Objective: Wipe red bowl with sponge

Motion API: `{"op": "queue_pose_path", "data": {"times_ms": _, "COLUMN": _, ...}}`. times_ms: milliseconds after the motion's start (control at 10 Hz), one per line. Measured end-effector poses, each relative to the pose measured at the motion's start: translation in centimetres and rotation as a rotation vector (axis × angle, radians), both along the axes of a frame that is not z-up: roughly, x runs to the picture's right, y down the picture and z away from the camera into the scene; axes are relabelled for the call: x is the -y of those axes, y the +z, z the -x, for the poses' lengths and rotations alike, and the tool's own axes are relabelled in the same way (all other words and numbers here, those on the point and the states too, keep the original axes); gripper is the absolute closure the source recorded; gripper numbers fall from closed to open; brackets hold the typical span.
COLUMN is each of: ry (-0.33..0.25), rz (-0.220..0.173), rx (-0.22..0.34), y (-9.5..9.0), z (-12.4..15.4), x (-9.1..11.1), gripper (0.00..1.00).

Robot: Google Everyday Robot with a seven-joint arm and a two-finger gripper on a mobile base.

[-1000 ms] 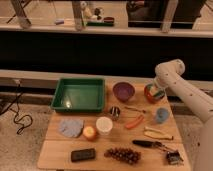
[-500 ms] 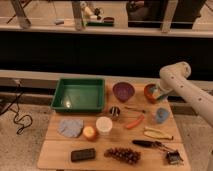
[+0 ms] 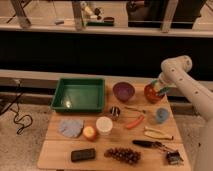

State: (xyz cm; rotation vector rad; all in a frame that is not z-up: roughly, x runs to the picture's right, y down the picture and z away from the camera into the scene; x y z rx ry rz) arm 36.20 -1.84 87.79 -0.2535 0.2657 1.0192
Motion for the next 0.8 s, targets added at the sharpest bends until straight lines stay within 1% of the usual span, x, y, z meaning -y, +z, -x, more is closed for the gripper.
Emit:
{"op": "queue_pose_path", "data": {"times_ms": 100, "ry": -0.001, "rz": 0.0, "rx": -0.002, "y": -0.05, "z": -0.15, "x": -0.01, "gripper": 0.97}}
{"op": "queue_pose_path", "data": {"times_ms": 300, "ry": 0.0, "rz": 0.0, "rx": -0.005, "y": -0.11, "z": -0.4, "x": -0.1, "gripper": 0.81}}
{"op": "queue_pose_path", "data": {"times_ms": 400, "ry": -0.001, "rz": 0.0, "rx": -0.004, "y": -0.1, "z": -0.37, "x": -0.09, "gripper": 0.69}}
{"op": "queue_pose_path", "data": {"times_ms": 500, "ry": -0.002, "rz": 0.0, "rx": -0.004, "y": -0.06, "z": -0.28, "x": -0.07, "gripper": 0.61}}
{"op": "queue_pose_path", "data": {"times_ms": 800, "ry": -0.003, "rz": 0.0, "rx": -0.003, "y": -0.02, "z": -0.2, "x": -0.02, "gripper": 0.3}}
